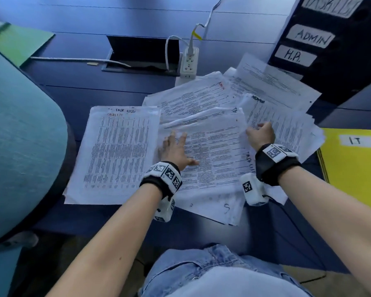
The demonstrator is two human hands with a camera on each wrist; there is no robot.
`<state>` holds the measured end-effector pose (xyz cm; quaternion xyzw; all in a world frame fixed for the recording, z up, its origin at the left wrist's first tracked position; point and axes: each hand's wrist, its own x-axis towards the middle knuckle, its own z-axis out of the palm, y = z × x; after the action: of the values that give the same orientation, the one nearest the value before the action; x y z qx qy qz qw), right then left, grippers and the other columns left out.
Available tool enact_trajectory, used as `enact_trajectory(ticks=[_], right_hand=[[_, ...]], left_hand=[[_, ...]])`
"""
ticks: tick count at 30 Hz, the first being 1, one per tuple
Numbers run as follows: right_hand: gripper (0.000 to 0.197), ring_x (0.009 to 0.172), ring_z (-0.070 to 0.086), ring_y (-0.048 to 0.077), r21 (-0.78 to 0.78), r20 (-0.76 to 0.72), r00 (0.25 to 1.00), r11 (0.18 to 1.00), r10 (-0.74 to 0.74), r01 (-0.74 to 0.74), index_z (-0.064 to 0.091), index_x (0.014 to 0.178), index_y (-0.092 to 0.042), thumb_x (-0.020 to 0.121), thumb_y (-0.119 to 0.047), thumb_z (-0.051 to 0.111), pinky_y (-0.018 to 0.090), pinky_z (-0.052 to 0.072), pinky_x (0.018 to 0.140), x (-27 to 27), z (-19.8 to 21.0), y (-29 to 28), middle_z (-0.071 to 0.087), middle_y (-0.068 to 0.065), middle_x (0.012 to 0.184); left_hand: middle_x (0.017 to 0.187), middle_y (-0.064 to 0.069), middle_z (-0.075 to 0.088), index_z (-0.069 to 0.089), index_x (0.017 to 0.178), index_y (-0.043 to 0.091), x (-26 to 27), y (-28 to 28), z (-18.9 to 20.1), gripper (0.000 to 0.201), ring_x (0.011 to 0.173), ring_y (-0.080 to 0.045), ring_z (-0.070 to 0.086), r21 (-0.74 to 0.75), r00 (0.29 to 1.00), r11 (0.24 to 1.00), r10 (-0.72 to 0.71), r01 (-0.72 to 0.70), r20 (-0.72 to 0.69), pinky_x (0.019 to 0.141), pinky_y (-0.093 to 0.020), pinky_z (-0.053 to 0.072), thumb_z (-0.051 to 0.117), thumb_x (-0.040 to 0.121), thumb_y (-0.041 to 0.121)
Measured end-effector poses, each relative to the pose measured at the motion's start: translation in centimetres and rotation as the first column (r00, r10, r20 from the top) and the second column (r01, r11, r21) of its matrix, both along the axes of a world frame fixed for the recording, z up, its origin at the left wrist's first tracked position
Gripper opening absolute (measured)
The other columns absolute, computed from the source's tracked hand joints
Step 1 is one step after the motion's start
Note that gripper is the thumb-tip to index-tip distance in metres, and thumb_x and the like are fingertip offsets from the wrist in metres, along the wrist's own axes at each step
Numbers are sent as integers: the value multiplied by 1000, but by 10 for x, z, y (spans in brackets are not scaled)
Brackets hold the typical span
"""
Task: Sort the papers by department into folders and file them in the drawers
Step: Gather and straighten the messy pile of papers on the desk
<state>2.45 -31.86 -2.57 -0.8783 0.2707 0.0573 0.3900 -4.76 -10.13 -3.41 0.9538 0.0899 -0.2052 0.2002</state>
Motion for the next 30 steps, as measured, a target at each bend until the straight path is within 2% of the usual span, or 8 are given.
enact_trajectory(ticks=[5,10,14,17,20,25,27,30], right_hand=[[30,93,61,26,336,25,950,892,312,-302,59,104,-6,80,-19,71,33,48,79,-12,-1,7,63,12,101],[20,79,53,18,164,93,835,819,543,-550,64,102,-11,86,-5,54,24,44,63,-7,23,3,59,3,81],[23,85,53,15,-7,38,697,698,716,-716,65,109,-4,88,-4,55,23,38,75,13,57,-22,59,5,89],[16,70,53,8,81,13,551,549,834,-832,67,90,-17,82,-4,66,20,40,71,19,80,-30,60,-4,75],[17,67,47,6,41,97,641,640,762,-767,59,73,-26,75,-21,75,24,35,67,27,82,-35,52,-10,70],[51,118,44,26,-248,157,895,893,419,-375,57,112,-20,74,-50,70,43,31,97,29,56,-56,56,6,118],[65,119,47,29,-10,135,943,952,303,-305,47,122,-13,72,-46,73,46,39,98,23,44,-64,51,10,127],[77,114,51,31,306,-32,961,918,275,-252,42,126,-2,69,-38,79,44,46,94,2,21,-63,50,14,127]], left_hand=[[156,-4,1,12,146,31,1,-10,-1,100,143,-30,5,32,996,996,80,-78,-37,111,-57,18,75,70,44],[152,-7,11,9,147,25,0,-18,7,111,139,-31,15,-26,991,991,130,-130,2,107,-56,26,78,63,47],[150,-7,15,7,146,24,13,-30,32,115,137,-28,18,-206,939,952,269,-226,214,109,-56,21,80,61,46],[135,-13,46,40,136,12,23,-41,52,74,126,-28,43,-367,937,906,294,-210,188,102,-38,36,76,73,29],[101,-15,64,63,105,-3,24,-44,51,29,99,-28,62,-535,939,795,345,-285,12,87,-33,48,68,83,14],[107,-17,66,62,107,-5,11,-34,25,35,94,-26,64,-637,743,518,656,-571,-132,93,-41,50,71,80,15],[106,-19,66,63,102,-4,2,-30,16,36,96,-30,65,-667,674,419,719,-616,-171,92,-44,50,75,75,18],[103,-18,68,63,87,5,-8,-28,0,41,94,-31,65,-670,617,352,760,-653,-202,91,-45,51,83,60,30]])
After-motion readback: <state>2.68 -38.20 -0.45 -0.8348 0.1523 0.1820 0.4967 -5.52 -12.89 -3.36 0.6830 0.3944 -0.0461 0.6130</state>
